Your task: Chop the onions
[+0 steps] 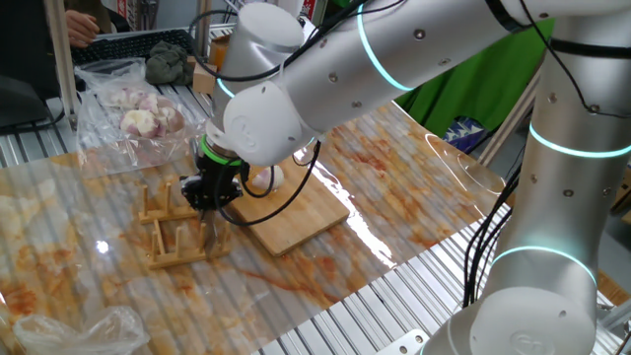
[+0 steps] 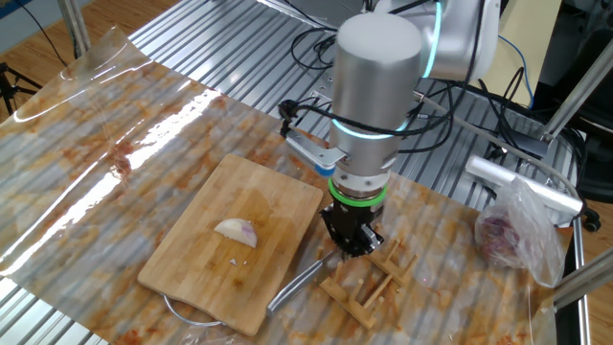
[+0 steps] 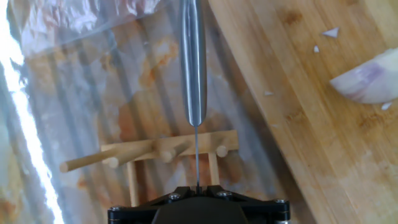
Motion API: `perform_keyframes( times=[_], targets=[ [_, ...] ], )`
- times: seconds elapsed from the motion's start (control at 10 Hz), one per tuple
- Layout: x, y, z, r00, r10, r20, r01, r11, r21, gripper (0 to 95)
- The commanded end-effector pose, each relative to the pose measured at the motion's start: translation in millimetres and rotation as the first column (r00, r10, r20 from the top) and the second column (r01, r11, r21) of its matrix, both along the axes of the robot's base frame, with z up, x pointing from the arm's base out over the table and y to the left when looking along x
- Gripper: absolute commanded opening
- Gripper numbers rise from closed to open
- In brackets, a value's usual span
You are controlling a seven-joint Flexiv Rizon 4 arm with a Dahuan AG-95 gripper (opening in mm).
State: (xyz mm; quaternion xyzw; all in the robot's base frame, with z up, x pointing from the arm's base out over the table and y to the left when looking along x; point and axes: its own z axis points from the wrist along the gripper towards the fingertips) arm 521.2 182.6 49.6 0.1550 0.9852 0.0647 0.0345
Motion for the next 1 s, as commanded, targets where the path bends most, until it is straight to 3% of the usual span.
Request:
perform_keyframes(
  times=[0.1,0.3,0.7,0.9,1.0],
  targets=[
    [3.3,-2.9,22.4,1.000,-0.001,-0.028,0.001,1.000,-0.002,0.0],
    [5.6,-7.6,52.0,0.999,-0.010,-0.033,0.009,1.000,-0.014,0.0],
    [12.5,-14.9,97.4,0.998,-0.035,-0.056,0.035,0.999,0.004,0.0],
    [20.6,-28.6,118.5,0.998,0.023,-0.057,-0.024,1.000,-0.017,0.0],
    [25.4,-33.9,122.5,0.997,0.047,-0.063,-0.048,0.999,-0.018,0.0]
  ],
)
